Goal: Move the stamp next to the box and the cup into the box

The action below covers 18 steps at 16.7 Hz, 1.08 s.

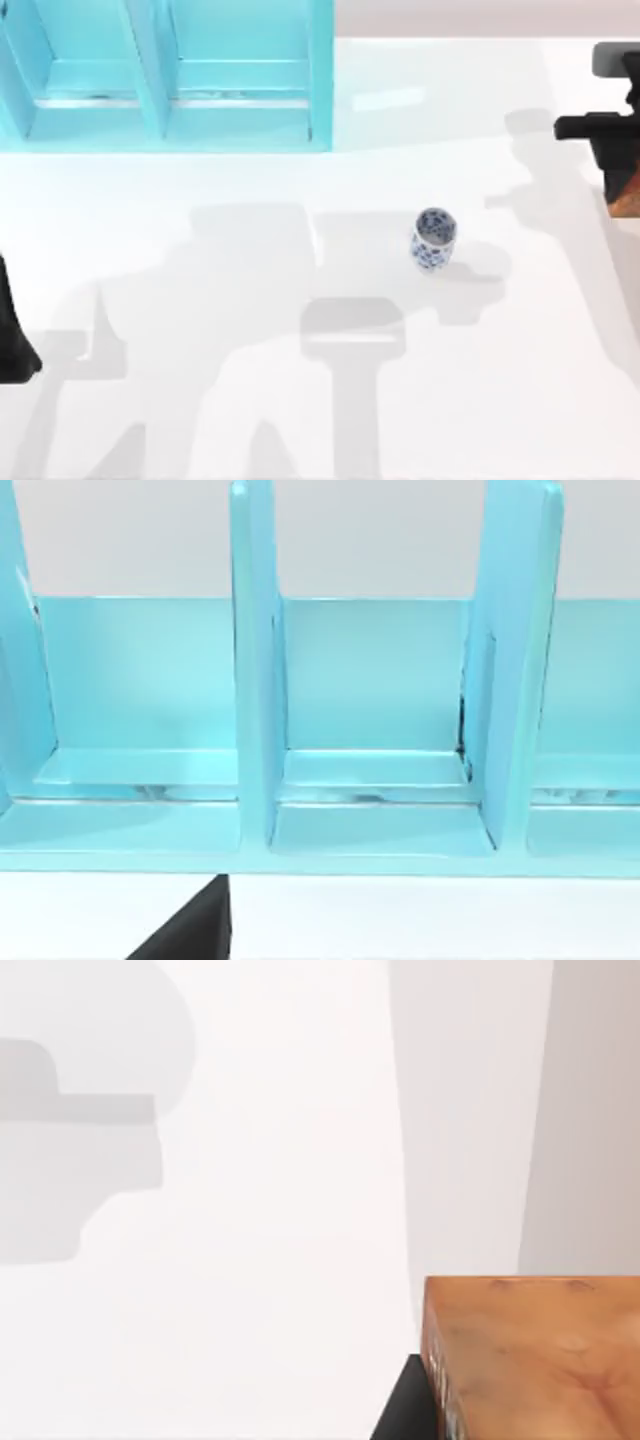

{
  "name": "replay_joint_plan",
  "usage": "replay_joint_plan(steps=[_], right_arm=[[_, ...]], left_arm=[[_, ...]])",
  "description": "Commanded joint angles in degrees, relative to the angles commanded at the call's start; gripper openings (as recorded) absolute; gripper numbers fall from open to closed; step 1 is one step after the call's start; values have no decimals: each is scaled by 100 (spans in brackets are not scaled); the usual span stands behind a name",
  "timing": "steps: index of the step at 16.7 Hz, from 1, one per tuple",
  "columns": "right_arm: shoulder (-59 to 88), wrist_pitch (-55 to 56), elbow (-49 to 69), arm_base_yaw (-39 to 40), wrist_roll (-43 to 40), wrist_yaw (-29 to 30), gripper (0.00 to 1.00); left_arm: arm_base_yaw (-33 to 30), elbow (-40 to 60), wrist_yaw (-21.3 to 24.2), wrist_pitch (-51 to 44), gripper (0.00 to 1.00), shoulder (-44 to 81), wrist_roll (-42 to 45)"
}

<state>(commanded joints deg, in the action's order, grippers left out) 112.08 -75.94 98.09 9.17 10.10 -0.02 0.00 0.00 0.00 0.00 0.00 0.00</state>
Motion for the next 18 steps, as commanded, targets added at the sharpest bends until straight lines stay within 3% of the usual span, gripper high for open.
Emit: replay_joint_plan(steps=[18], right_arm=[[183, 1412, -1229, 18, 21, 1, 0]], left_arm=[[0, 0, 0, 0, 100, 0, 0]])
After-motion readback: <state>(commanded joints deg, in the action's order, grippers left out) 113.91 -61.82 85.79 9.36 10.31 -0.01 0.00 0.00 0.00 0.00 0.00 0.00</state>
